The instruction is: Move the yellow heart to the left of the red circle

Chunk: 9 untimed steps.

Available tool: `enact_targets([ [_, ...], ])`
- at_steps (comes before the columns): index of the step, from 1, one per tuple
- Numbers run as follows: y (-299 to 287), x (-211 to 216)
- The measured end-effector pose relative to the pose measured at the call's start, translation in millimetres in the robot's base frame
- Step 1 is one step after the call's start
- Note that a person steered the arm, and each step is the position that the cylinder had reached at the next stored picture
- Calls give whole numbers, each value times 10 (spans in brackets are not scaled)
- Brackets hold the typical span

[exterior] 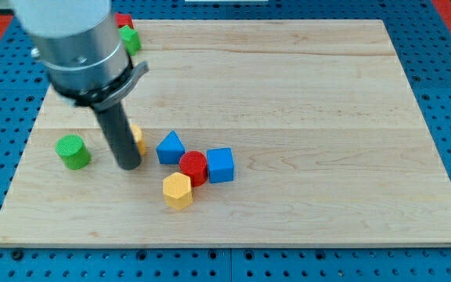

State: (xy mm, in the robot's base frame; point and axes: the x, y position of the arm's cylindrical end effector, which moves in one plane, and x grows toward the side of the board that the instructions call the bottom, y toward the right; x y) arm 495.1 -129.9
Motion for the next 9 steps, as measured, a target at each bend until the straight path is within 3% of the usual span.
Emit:
enact_targets([
  [3,877,-92],
  [4,1037,-431],
  [5,1227,-1105],
  [6,283,-1284],
  [7,-66,-943],
  [8,-56,-570],
  [9,-208,-559],
])
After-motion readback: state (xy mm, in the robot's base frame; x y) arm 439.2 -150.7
